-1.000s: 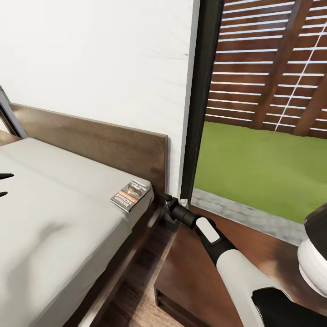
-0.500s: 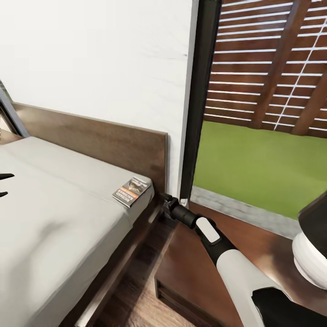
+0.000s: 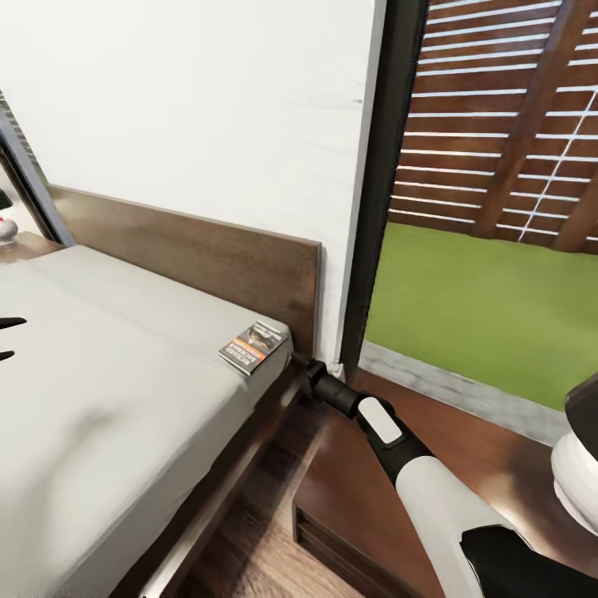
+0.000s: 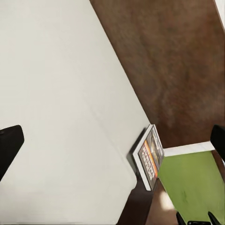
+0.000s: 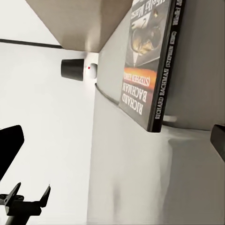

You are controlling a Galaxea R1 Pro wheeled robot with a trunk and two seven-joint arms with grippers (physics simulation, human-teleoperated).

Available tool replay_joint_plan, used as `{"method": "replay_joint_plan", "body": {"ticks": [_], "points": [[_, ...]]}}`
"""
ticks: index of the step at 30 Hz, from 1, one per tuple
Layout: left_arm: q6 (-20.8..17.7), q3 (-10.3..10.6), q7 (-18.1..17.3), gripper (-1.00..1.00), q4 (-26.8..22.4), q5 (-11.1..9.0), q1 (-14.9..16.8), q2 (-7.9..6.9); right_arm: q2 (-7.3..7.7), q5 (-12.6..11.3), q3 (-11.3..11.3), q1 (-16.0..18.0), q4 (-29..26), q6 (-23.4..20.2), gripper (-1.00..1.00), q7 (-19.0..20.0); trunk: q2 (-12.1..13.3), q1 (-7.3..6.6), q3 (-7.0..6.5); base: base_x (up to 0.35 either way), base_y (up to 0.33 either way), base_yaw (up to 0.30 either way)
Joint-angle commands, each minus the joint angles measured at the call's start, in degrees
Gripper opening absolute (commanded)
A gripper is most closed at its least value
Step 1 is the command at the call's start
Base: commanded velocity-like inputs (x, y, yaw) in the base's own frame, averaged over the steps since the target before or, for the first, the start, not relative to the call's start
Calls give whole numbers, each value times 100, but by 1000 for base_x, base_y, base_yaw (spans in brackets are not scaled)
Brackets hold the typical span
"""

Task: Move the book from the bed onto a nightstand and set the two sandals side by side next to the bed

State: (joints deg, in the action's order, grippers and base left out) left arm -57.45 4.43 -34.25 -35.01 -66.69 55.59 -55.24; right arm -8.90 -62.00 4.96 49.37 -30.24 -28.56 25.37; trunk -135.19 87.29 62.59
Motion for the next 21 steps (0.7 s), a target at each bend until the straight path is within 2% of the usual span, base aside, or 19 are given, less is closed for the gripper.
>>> {"method": "replay_joint_plan", "body": {"ticks": [1, 21], "points": [[2, 33, -49, 100, 12, 16, 13, -7, 2, -30, 6, 3, 0, -18, 100, 3, -2, -1, 5, -2, 0, 239], [-1, 25, -49, 100, 12, 16, 13, -13, 2, -46, 2, 2, 0, -18, 100, 3, -2, -1, 5, 0, 0, 248]]}}
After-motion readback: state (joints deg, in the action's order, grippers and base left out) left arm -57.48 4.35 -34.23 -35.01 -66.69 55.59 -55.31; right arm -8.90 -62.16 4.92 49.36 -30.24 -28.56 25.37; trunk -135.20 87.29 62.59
